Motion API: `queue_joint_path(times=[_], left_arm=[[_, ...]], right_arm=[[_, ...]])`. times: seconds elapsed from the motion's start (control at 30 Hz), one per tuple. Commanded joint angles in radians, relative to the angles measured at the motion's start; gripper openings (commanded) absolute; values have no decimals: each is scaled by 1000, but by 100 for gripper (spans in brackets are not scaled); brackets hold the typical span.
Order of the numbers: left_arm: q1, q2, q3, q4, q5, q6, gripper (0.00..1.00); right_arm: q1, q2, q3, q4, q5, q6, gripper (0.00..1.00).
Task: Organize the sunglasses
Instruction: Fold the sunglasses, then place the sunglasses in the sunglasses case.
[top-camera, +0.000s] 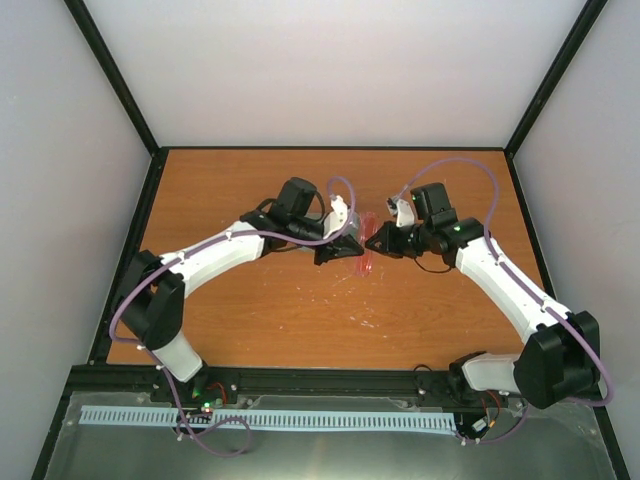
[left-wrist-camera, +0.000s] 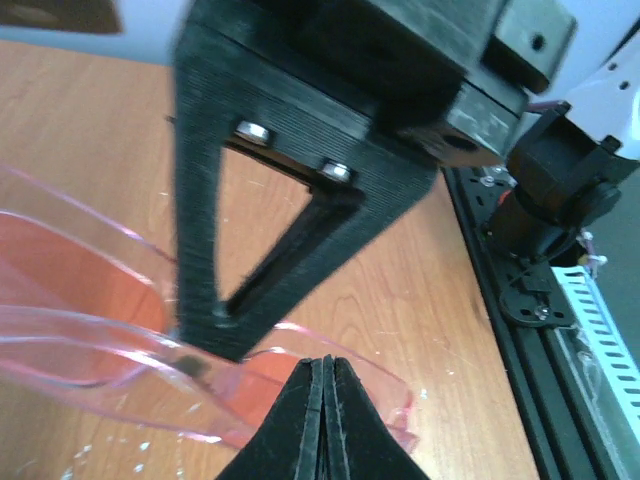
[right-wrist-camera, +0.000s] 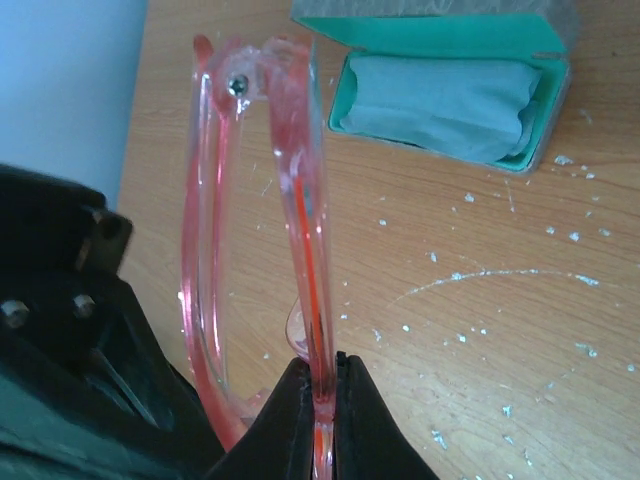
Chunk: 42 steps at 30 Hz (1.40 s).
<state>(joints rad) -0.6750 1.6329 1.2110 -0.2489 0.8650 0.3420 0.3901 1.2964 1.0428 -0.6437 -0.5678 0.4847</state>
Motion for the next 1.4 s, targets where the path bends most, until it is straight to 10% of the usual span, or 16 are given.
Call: queue_joint_path(times=[0.0, 0.27, 0.43, 0.53, 1.37], left_arm=[[-31, 46, 35, 33, 31, 0, 4], [-37, 61, 36, 32, 7, 29, 6], [-26, -23, 19, 35, -40, 15, 54], [20, -90, 9, 42, -76, -13, 66], [626, -163, -20, -44, -153, -8, 61]], right_arm=[[9, -40, 13, 111, -109, 32, 3], [9, -77, 7, 75, -94, 28, 3], [9, -44, 65, -107, 165, -18, 3], [11, -7, 129, -219, 306, -78, 3], [560, 689, 676, -772, 1466, -163, 3]])
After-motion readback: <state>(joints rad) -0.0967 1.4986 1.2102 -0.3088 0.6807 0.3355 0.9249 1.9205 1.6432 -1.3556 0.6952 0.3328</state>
